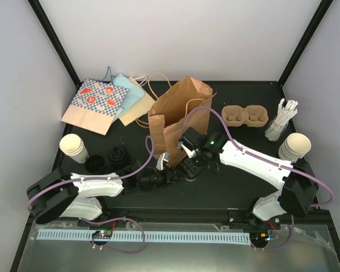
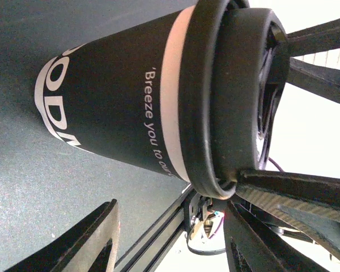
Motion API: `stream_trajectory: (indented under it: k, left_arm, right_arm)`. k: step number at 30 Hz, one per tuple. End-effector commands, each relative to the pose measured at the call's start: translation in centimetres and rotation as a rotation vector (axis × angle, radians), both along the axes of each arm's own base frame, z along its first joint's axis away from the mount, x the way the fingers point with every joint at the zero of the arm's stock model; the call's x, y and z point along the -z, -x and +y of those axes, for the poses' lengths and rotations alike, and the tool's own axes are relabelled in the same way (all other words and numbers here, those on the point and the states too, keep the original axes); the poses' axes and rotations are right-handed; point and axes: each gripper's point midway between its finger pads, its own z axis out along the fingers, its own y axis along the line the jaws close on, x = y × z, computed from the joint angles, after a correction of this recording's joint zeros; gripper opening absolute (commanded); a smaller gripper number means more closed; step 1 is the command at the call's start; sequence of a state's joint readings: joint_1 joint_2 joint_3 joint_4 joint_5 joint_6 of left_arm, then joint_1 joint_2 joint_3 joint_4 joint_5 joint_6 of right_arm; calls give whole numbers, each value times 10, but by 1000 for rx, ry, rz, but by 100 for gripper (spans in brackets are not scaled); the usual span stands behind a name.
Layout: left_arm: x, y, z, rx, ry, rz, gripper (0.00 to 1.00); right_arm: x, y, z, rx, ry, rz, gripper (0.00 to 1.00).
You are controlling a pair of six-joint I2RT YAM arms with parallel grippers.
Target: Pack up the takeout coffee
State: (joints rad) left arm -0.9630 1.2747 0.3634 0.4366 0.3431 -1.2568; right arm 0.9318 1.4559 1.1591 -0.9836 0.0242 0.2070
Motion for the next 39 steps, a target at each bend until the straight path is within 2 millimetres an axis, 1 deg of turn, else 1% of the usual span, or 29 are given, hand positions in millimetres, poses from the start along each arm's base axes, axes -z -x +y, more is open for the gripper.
stream_trajectory:
  k: [1, 3, 6, 12, 15, 18, 25, 29, 35, 39]
  left_arm:
    - [-8, -7, -5, -7, 62, -9, 52]
    - [-12, -9, -5, -17, 94, -18, 51]
    - [-12, -12, -4, -28, 102, -20, 51]
    - [3, -17, 1, -62, 66, 35, 51]
    - [14, -16, 4, -79, 35, 78, 51]
    - [30, -15, 8, -100, -15, 127, 51]
    - [66, -8, 27, -159, -169, 225, 54]
    - [80, -6, 36, -184, -233, 247, 54]
    - [98, -2, 46, -208, -289, 270, 54]
    - [102, -1, 47, -212, -294, 280, 54]
  right_arm:
    - [-3, 1, 2, -8, -5, -7, 73]
    - [-4, 2, 2, -8, -6, -6, 72]
    - [-3, 3, 1, -10, -4, -1, 72]
    - [0, 5, 1, -10, -4, 12, 72]
    - [3, 6, 0, -6, 1, 17, 72]
    - [6, 8, -1, -6, 9, 25, 72]
    - [23, 13, -7, 12, 59, 50, 71]
    - [32, 19, -7, 14, 76, 57, 71]
    - [33, 20, -8, 17, 83, 52, 71]
    - [36, 21, -8, 18, 84, 56, 71]
